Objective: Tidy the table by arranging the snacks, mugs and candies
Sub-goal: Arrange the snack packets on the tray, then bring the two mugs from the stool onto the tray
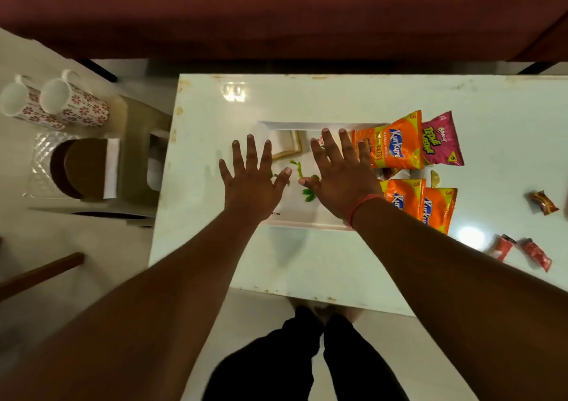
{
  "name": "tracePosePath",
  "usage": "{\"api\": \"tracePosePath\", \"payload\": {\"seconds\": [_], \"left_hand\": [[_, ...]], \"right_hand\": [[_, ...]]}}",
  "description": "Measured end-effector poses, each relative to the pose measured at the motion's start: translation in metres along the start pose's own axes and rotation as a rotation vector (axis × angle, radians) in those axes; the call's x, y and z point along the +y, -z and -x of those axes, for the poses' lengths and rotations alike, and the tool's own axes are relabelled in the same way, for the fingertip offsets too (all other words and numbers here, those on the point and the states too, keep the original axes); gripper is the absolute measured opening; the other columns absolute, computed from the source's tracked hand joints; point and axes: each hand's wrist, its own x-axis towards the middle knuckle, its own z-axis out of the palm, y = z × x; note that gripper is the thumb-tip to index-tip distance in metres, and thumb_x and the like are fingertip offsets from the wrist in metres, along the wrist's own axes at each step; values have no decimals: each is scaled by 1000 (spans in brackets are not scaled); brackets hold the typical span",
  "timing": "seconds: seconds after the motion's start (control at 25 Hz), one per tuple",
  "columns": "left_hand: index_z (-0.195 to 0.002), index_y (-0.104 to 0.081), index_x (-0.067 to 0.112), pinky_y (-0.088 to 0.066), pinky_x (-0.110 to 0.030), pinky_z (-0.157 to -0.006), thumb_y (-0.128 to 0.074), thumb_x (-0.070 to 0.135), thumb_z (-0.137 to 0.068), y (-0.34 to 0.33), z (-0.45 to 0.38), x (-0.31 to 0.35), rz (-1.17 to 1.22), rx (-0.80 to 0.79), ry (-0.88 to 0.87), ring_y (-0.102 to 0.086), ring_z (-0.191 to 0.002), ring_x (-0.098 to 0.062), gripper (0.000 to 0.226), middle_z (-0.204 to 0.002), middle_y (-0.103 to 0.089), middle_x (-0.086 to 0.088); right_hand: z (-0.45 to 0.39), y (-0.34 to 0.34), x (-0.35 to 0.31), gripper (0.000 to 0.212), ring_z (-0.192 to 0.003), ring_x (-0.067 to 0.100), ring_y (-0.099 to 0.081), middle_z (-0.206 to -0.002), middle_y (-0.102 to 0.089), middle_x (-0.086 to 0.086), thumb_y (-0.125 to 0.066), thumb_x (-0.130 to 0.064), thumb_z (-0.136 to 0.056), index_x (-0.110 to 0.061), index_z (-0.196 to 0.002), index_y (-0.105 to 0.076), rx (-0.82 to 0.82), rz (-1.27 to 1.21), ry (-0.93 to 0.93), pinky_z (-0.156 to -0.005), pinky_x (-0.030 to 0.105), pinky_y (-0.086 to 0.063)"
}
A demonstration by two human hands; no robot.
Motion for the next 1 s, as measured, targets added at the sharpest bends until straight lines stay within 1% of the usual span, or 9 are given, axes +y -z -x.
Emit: {"api": "tracePosePath", "payload": {"seconds": [0.12, 0.2, 0.32, 0.4, 0.48, 0.64, 0.8, 0.92, 1.0], "left_hand": [[-158, -4, 26, -11, -65, -118, -5, 69, -93, 6, 9, -17, 19, 19, 15, 0, -153, -38, 79, -167, -1, -11], [-158, -2, 27, -8, -65, -119, -5, 70, -93, 7, 8, -42, 32, 17, 17, 3, -153, -38, 78, -168, 1, -10], [-157, 5, 29, 1, -64, -119, -6, 72, -93, 7, -2, -94, 53, 0, 19, 11, -153, -35, 78, -167, 9, -8], [-157, 7, 30, 1, -64, -119, -7, 73, -93, 5, -4, -132, 54, -7, 5, 13, -152, -35, 79, -167, 12, -6], [-157, 5, 30, -1, -64, -119, -9, 73, -93, 9, -7, -173, 62, 13, -32, 12, -152, -35, 79, -167, 10, -7], [-158, 0, 27, -5, -63, -119, -10, 71, -94, 41, -27, -286, 84, 86, -35, 5, -153, -36, 78, -168, 2, -10], [-158, -2, 25, -6, -61, -120, -16, 63, -97, 82, -54, -392, 79, 198, -6, 1, -153, -37, 73, -167, -4, -11], [-157, -5, 26, -11, -64, -119, -31, 51, -98, 99, -78, -458, 57, 220, 117, -1, -153, -36, 69, -167, -6, -11], [-156, -5, 28, -13, -66, -117, -42, 45, -97, 106, -99, -494, 35, 183, 175, 1, -153, -38, 72, -167, -3, -12]], "right_hand": [[-12, 13, -4, 84, -154, 34, 4, -168, 5, 5, -8, -73, -92, -23, -159, -5, 17, 23, 46, -122, 60, -6], [-26, 21, -20, 85, -155, 33, 5, -168, 6, 5, -6, -74, -91, -24, -159, -3, 31, 17, 45, -122, 60, -6], [-50, 24, -66, 86, -155, 34, 1, -168, 3, 5, 0, -74, -90, -24, -159, -3, 31, 33, 67, -122, 59, -9], [-63, 20, -104, 87, -155, 33, -2, -168, 1, 5, 4, -74, -89, -24, -159, -3, 34, 48, 81, -122, 58, -11], [-80, 20, -147, 85, -155, 32, -3, -169, 0, 4, 2, -74, -91, -24, -160, -3, 29, 44, 83, -122, 58, -12], [-134, 40, -261, 80, -155, 32, -6, -168, -4, 5, -8, -69, -94, -23, -160, -7, 55, -10, 99, -121, 58, -16], [-193, 79, -358, 74, -153, 34, -14, -167, -12, 8, -20, -64, -98, -22, -158, -14, 108, -34, 192, -120, 58, -22], [-234, 104, -416, 75, -148, 36, -27, -166, -17, 10, -33, -63, -96, -22, -157, -17, 144, -91, 257, -116, 54, -33], [-261, 114, -446, 78, -141, 37, -38, -165, -16, 9, -43, -61, -92, -24, -155, -17, 155, -65, 316, -106, 53, -43]]}}
